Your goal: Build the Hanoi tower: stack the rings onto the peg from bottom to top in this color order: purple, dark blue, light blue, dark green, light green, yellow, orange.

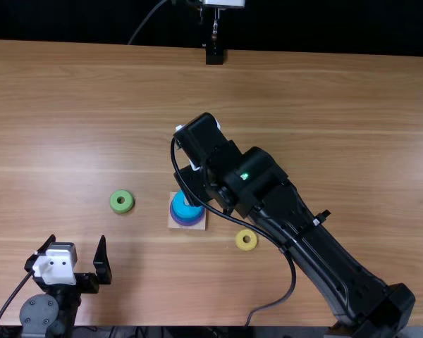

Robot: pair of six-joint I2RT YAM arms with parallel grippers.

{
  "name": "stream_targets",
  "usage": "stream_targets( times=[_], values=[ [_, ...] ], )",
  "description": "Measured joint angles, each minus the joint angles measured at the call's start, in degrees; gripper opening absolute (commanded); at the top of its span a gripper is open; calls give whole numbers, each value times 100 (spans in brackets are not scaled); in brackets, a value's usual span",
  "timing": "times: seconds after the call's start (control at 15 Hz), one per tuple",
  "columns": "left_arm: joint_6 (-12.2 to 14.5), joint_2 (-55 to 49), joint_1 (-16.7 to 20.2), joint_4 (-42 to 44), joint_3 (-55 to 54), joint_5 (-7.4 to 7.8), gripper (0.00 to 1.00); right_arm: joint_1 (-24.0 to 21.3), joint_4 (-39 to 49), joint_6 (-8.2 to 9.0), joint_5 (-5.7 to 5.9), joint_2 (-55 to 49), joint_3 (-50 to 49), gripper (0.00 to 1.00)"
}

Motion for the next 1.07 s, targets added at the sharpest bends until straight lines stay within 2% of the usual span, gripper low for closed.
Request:
stream_targets(
  times=[0.47, 1.07],
  values=[
    [4, 0, -2, -2, 0, -2, 100, 260, 4, 17, 0, 326, 267, 0],
    [9, 0, 0, 2, 0, 0, 100, 308, -9, 20, -9, 448, 293, 0]
  ],
)
